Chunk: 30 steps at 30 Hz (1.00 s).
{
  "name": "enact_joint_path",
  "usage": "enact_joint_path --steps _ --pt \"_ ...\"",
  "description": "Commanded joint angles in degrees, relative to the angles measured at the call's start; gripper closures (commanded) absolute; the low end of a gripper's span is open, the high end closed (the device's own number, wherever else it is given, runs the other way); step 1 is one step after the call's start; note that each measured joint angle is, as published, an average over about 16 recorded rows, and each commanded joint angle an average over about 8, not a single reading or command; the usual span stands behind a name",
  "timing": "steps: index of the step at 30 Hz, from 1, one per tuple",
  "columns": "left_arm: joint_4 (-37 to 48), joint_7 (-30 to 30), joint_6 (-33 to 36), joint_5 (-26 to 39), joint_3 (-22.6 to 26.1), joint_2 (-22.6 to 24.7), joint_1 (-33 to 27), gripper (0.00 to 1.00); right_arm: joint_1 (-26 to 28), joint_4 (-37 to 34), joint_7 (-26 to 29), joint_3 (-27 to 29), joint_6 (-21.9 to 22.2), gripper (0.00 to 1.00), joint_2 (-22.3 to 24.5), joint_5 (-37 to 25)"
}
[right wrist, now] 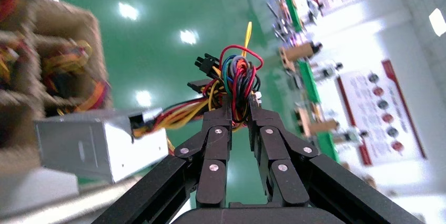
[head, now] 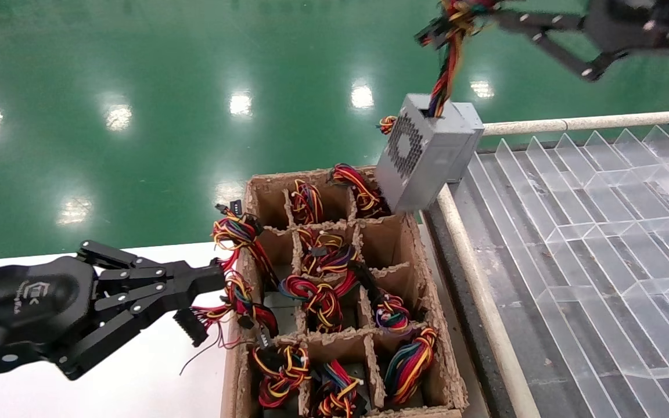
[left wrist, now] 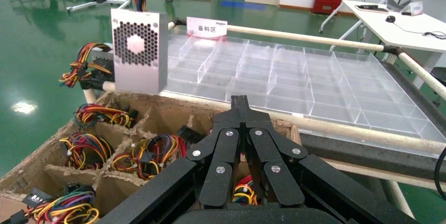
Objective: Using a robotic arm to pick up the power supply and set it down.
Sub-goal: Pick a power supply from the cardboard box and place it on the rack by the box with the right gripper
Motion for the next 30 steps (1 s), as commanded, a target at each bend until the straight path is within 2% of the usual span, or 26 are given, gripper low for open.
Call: enact_joint_path --steps 1,9,15,21,30 --pt "0.0 0.0 0.0 0.0 0.0 0.0 0.0 1.0 1.1 -0.1 -0.2 0.0 0.0 1.0 0.3 -1.0" --pt "0.0 0.0 0.0 0.0 0.0 0.0 0.0 1.0 1.0 -1.5 0.1 0.1 1.2 1.0 2.8 -4.3" --pt "0.0 0.0 0.0 0.0 0.0 0.0 0.0 1.0 -0.7 -5.7 -1.1 0.1 2.4 1.0 4.3 -5.7" --pt "0.0 0.0 0.0 0.0 0.0 0.0 0.0 1.0 -1.3 -13.5 -6.6 -0.5 3.2 1.0 2.9 -6.5" --pt "0.0 0.0 0.0 0.0 0.0 0.0 0.0 1.0 1.2 -24.3 -16.6 -1.0 3.3 1.0 -1.9 -5.8"
